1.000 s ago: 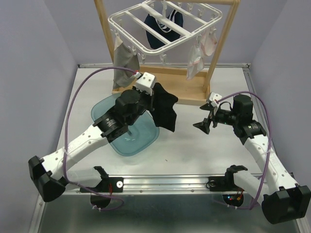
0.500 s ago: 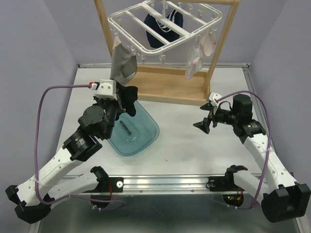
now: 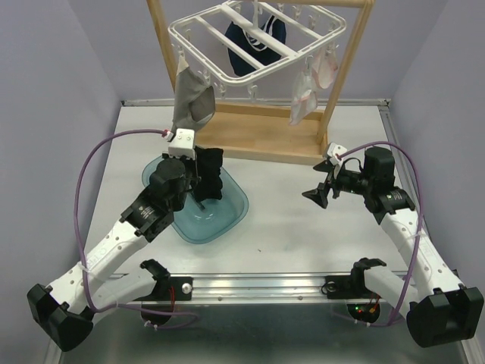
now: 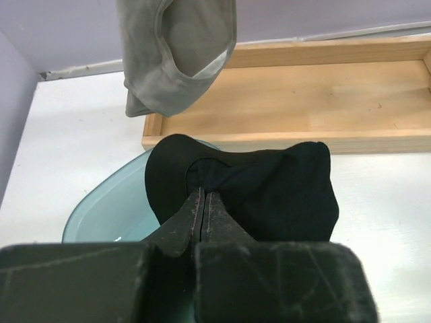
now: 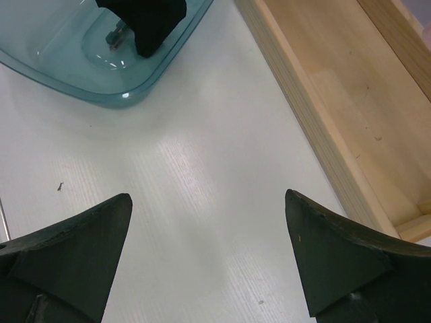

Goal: Remove the underwear clipped to the hanger

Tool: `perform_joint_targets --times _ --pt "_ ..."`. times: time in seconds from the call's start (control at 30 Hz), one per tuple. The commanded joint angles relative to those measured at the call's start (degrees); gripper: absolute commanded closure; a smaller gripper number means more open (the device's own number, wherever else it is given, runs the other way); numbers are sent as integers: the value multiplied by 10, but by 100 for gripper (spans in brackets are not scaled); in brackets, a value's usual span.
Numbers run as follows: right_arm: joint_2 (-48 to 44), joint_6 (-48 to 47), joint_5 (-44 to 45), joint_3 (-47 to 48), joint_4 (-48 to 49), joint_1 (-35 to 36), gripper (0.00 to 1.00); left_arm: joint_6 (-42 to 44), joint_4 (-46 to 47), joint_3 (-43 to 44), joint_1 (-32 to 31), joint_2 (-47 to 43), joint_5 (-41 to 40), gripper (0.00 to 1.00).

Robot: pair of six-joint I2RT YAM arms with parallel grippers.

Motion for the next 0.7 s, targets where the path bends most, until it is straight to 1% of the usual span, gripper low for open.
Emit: perform_joint_targets --times 0.0,0.13,0.17,0.2,0.3,0.33,0.4,0.43,0.47,0.53,0.57,0.63,0.67 --pt "-3 -1 0 -10 23 -6 0 -37 25 -21 34 -4 50 100" --pt "-6 -1 2 -9 24 -8 0 -60 25 -51 67 -12 84 100" --pt "-6 -1 2 -9 23 -7 0 -64 25 -55 70 -13 89 98" --pt "-10 -1 5 -7 22 -8 0 -66 25 -59 76 -14 98 87" --pt "-15 5 22 -1 22 -9 0 -66 10 -61 79 -25 109 61" --pt "-13 10 29 4 21 -9 0 -63 11 -60 79 -32 115 46" --pt "-7 14 31 13 16 -9 0 -47 14 -62 80 -41 126 32" --pt "-2 14 32 32 10 -9 0 -42 18 -65 80 -55 131 17" --pt "2 12 33 44 3 -9 0 -37 20 -69 81 -63 138 10" --pt "21 8 44 77 -24 -9 0 -29 38 -79 80 -77 157 7" --pt "29 18 58 112 -28 -9 0 -26 45 -83 81 -91 162 7" --pt "49 46 72 155 -36 -8 0 -23 51 -96 80 -103 180 7" --pt "57 59 82 200 -36 -9 0 -23 56 -100 80 -113 185 7"
